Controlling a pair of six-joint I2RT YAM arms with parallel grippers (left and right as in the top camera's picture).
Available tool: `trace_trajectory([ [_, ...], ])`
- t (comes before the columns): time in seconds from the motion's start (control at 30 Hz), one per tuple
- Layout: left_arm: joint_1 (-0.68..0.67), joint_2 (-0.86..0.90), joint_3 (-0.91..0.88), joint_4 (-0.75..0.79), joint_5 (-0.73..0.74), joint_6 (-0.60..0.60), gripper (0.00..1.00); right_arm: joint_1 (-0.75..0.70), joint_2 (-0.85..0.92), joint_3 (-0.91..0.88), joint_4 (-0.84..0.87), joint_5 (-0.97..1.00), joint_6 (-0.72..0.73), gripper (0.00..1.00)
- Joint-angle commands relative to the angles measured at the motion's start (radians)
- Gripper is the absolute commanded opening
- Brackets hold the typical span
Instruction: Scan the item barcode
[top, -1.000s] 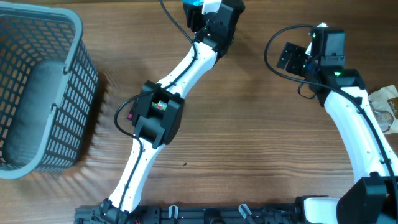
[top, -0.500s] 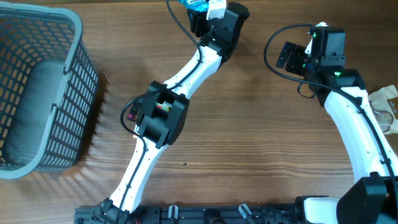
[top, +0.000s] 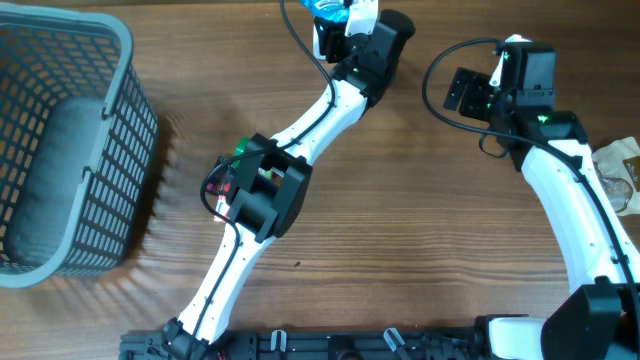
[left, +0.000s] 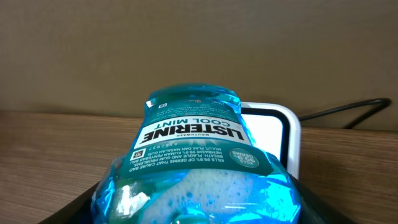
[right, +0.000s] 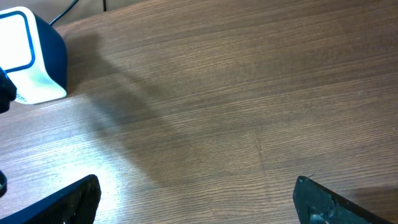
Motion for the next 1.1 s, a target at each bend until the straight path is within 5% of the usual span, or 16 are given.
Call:
trace_trajectory([
  [0.0, 0.001, 0.01, 0.006, 0.015, -0.014, -0.025, 0.19, 0.004, 0.005, -0.013, 0.008, -0.017, -0.023, 1.0],
  [0.2, 0.003, 0.01, 0.006, 0.064, -0.036, -0.014, 0.22, 0.004, 0.005, -0.013, 0.009, -0.016, -0.05, 1.0],
  [0.47, -0.041, -0.025, 0.006, 0.195, -0.166, 0.246, 0.25, 0.004, -0.035, -0.008, 0.008, 0.031, -0.047, 1.0],
  [0.63, -0.088, -0.091, 0.006, 0.172, -0.183, 0.245, 0.34, 0.004, -0.216, 0.032, -0.023, 0.135, -0.045, 1.0],
  [0.87, -0.159, -0.169, 0.006, 0.108, -0.173, 0.244, 0.31, 0.004, -0.565, 0.188, -0.217, 0.273, 0.008, 1.0],
  [1.07, -0.258, -0.198, 0.006, -0.097, -0.079, 0.148, 0.32, 0.004, -0.776, 0.311, -0.407, 0.281, 0.034, 1.0],
])
